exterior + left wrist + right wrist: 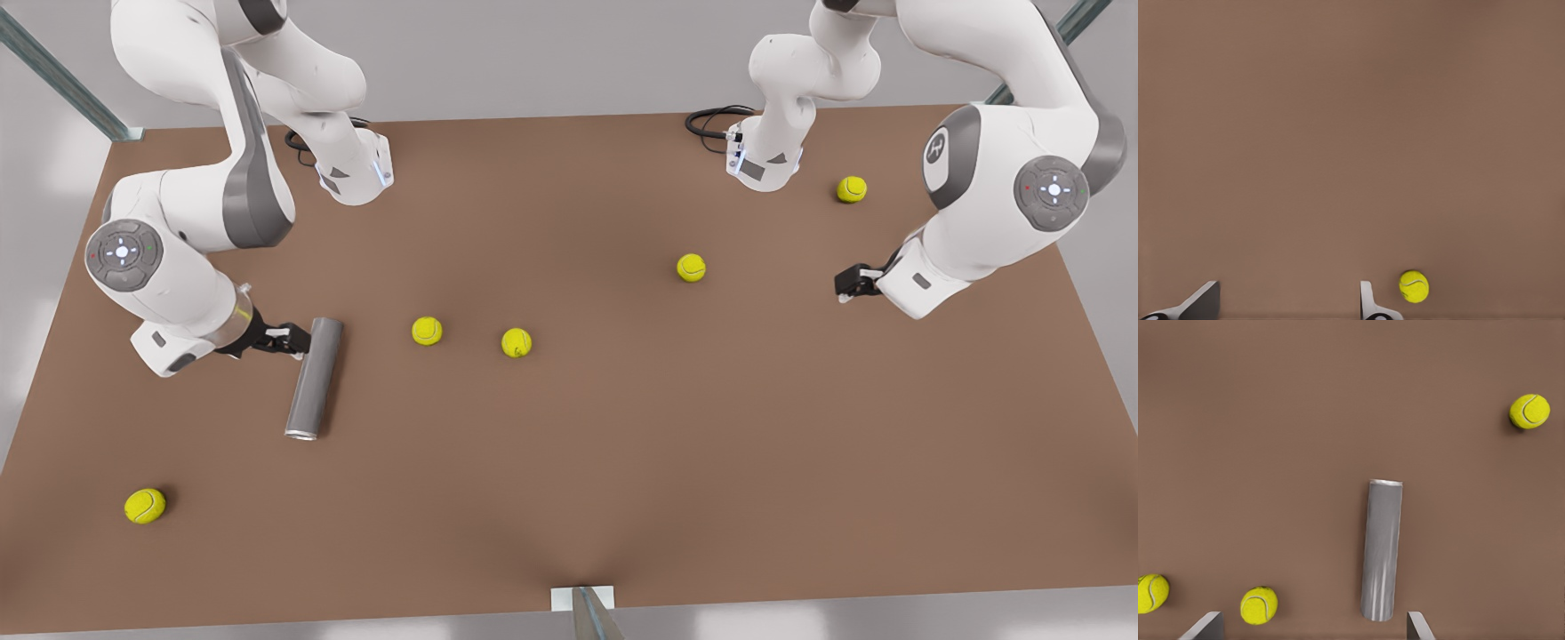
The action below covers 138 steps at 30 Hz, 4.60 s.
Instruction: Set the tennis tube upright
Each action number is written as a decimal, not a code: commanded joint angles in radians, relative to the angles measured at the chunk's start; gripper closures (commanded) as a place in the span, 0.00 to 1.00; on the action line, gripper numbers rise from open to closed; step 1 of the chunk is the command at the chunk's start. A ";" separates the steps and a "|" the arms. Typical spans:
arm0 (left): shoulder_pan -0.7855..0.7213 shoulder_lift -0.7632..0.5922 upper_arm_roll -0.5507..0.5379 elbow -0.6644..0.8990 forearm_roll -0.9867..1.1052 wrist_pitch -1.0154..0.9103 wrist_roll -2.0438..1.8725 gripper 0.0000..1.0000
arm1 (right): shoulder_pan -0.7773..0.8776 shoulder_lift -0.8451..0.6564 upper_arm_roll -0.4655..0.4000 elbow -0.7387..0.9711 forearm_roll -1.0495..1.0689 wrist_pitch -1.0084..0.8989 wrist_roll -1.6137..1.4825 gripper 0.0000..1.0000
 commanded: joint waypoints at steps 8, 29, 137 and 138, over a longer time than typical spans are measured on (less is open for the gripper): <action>0.007 0.003 -0.019 0.000 0.002 -0.003 0.000 0.00 | -0.039 0.120 0.003 -0.324 -0.045 0.203 0.020 0.00; 0.009 0.014 -0.020 0.000 0.002 -0.017 -0.005 0.00 | -0.220 0.228 0.002 -0.671 -0.024 0.643 -0.138 0.00; 0.174 0.483 -0.072 -0.221 -1.104 0.325 0.518 0.00 | -0.097 -0.117 0.042 -0.042 -0.003 0.016 -0.253 0.00; 0.180 0.501 -0.084 -0.232 -1.127 0.336 0.584 0.00 | -0.100 -0.085 0.042 -0.022 -0.009 0.028 -0.252 0.00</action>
